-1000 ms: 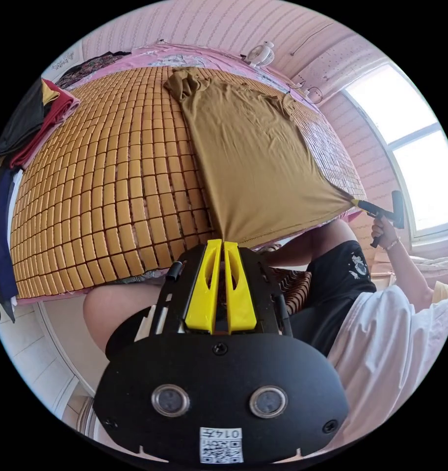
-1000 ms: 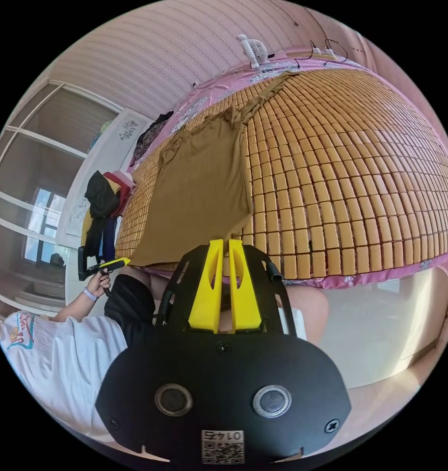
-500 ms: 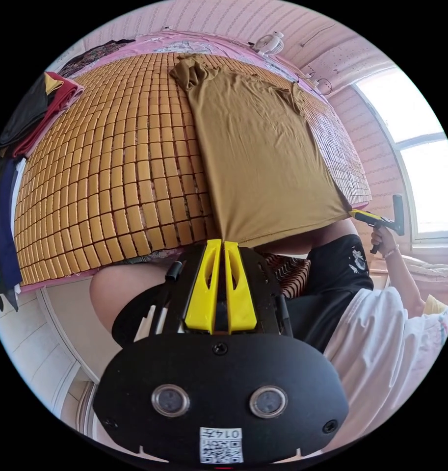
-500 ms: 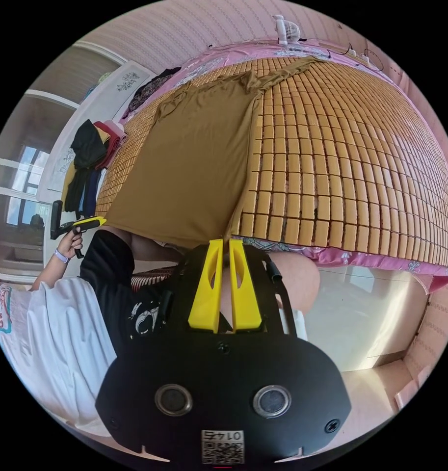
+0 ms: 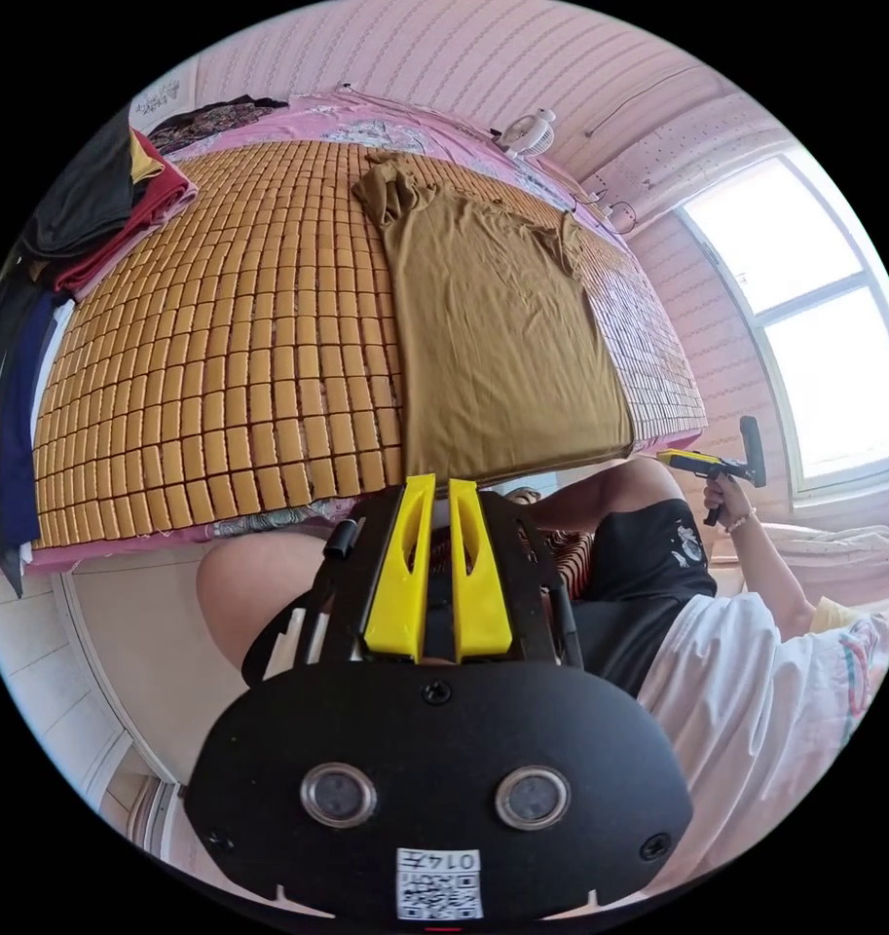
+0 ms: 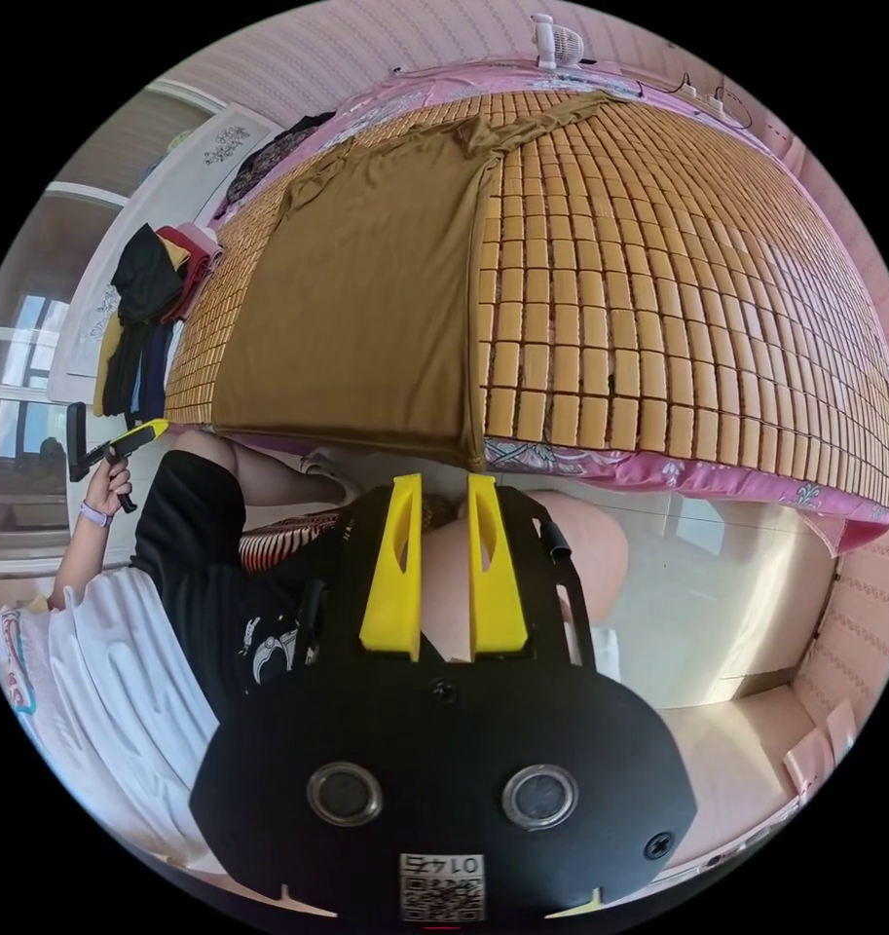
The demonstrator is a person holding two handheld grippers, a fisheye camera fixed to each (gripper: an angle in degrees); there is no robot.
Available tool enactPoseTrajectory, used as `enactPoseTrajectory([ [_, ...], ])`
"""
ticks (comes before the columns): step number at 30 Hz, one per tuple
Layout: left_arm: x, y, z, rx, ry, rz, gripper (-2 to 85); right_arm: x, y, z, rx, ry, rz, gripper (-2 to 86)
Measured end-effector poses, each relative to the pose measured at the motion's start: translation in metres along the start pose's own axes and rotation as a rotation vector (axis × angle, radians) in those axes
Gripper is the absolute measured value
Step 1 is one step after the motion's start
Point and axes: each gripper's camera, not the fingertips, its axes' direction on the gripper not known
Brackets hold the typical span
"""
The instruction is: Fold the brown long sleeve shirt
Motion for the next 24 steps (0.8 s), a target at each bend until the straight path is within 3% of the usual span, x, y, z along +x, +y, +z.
enactPoseTrajectory([
  [12,0.034,-0.038,0.03,0.044,-0.005,0.222,0.8,0.03,0.011,-0.037,0.207,-0.007,0.024,8.4],
  [24,0.077,-0.192,0.201,-0.051,0.13,0.424,1.0,0.12,-0.099,-0.059,0.462,-0.05,0.154,8.4],
])
